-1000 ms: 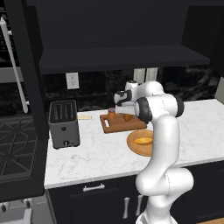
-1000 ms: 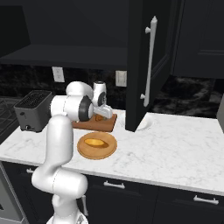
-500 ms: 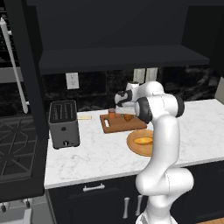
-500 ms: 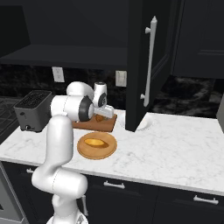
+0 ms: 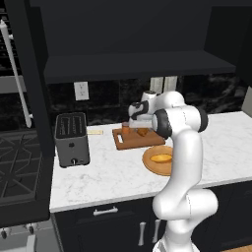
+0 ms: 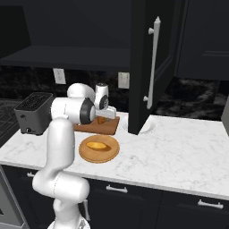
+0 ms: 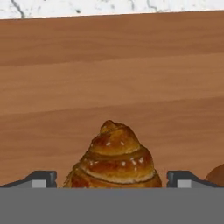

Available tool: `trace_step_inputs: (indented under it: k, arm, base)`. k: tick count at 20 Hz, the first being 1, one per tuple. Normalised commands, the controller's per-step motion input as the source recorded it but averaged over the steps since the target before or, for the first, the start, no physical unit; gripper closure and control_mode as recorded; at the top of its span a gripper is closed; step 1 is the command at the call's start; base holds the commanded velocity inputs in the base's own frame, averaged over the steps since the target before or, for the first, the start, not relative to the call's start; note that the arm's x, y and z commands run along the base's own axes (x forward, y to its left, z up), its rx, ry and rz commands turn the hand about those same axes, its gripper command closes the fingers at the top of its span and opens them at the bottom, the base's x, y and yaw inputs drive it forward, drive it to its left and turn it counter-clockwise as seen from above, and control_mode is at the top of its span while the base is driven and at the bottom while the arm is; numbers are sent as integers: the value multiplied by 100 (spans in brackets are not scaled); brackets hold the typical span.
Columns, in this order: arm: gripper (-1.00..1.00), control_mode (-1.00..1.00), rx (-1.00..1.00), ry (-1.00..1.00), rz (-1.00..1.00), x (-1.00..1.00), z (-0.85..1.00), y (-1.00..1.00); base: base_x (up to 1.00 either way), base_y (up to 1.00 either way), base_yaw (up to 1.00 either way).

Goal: From the different types of pastries on the counter, select a croissant and place it on the cutting board. Then retrieve a jar of jam from the cabinet and place it alongside the croissant on the cutting board.

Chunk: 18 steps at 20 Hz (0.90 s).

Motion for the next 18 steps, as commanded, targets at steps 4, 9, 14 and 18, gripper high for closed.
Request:
trace_step_inputs:
  k: [4,9,14,18]
  arm:
    - [-100,-100,0,-7,15,-3,0,2]
    - [-100,-100,0,-12,14,0,17,0]
    - [-100,-100,0,-9,13,-1,17,0]
    - [-100,-100,0,-2,8,-26,10,-4]
  base:
    - [0,0,0]
    - [0,0,0]
    - [0,0,0]
    - [0,0,0]
